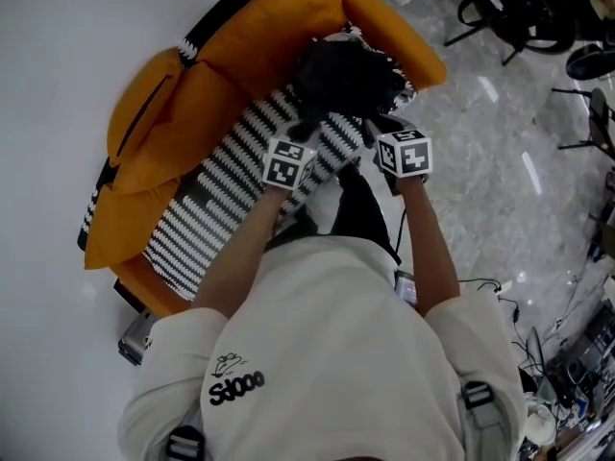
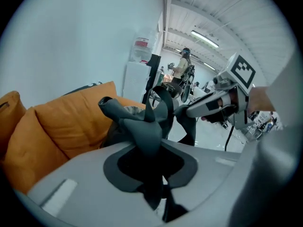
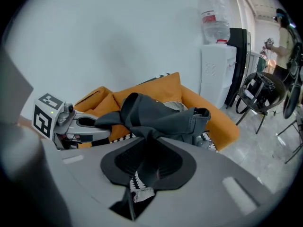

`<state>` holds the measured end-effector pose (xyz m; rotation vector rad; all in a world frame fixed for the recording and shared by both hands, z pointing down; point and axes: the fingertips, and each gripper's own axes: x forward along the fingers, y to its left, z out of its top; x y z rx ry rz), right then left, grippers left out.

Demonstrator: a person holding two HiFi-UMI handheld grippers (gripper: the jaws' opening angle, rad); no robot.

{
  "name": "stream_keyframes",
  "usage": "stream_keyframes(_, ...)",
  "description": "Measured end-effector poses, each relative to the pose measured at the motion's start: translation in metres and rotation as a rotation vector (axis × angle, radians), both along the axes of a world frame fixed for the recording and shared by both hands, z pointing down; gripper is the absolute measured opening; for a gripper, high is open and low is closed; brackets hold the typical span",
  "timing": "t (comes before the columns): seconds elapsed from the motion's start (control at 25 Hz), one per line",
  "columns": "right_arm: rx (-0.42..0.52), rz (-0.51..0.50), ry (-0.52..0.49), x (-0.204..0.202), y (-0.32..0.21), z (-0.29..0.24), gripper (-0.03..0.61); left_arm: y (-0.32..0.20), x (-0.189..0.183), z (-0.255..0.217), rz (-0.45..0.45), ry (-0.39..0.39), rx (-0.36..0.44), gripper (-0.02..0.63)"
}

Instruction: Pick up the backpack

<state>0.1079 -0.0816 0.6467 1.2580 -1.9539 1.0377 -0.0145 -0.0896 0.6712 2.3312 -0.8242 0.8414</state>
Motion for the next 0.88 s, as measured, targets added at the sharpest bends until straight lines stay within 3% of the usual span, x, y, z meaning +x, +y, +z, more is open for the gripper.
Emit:
stream_keyframes(0.12, 0.011, 0.021, -0.011, -0.005, 0.004, -0.011, 0.067, -0.004, -0.004, -0.015, 0.031, 0.008, 0.050, 0.058)
stream_keyframes(0.4, 0.081, 0.057, 0.000, -0.013, 0.022, -0.046, 0.066, -0.005, -0.003, -0.056, 0.007, 0.112, 0.094, 0.058)
stream_keyframes(0.88, 0.252, 0.146, -0.043, -0.050, 0.093, -0.124, 0.061, 0.062, -0.037, -0.124, -0.003, 0.263, 0.185, 0.057)
